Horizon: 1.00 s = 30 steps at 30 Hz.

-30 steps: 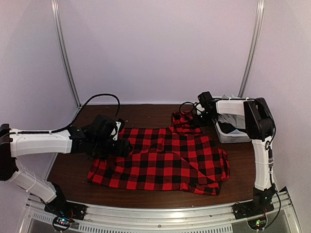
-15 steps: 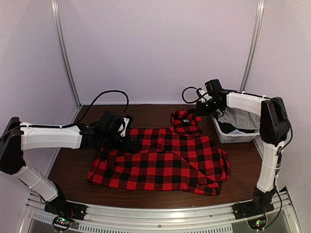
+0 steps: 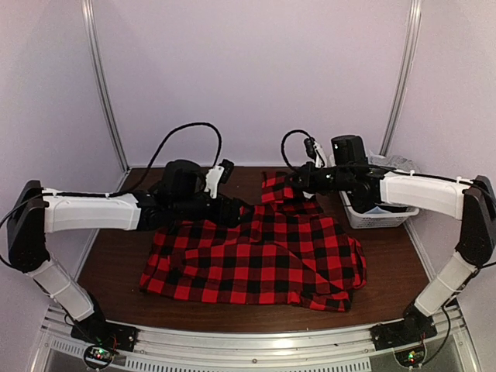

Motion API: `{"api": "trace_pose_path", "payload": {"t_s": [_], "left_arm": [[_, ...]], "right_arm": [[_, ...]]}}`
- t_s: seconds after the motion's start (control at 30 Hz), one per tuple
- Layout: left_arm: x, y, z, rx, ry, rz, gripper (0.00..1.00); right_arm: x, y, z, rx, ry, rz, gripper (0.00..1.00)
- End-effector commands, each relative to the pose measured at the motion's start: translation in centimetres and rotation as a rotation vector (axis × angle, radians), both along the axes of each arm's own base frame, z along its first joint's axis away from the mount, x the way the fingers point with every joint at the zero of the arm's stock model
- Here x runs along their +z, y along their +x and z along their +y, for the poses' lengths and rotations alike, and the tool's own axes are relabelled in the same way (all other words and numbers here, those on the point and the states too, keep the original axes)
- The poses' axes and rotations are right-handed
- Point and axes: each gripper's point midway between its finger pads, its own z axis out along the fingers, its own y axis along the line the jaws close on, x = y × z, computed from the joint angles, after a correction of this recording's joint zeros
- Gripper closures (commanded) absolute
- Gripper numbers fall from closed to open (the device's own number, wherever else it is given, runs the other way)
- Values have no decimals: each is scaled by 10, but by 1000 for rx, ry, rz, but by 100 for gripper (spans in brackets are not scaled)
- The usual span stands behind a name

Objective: Fold and stack the long sleeve shirts
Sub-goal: Pick up the sleeve from the center of the board, then pick up the 1/3-folded shirt from the center of the board.

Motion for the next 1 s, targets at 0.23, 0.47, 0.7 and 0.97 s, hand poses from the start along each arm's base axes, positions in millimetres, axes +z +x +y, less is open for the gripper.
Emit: {"api": "trace_pose_path", "payload": {"t_s": [0.23,0.47,0.7,0.97], "left_arm": [[36,5,-40,-186,-126,-149,2],[36,1,-59,-319,-267,-28,2],[36,-4,-68,-398,-314,21,8],[21,26,7,-183,-59,-92,7]], "right_arm": [[41,-44,19,63,379,72,100],[38,-58,20,87,392,94,100],[30,-67,10,73,319,85,100],[45,-73,-47,-57,-48,-51,100]]}}
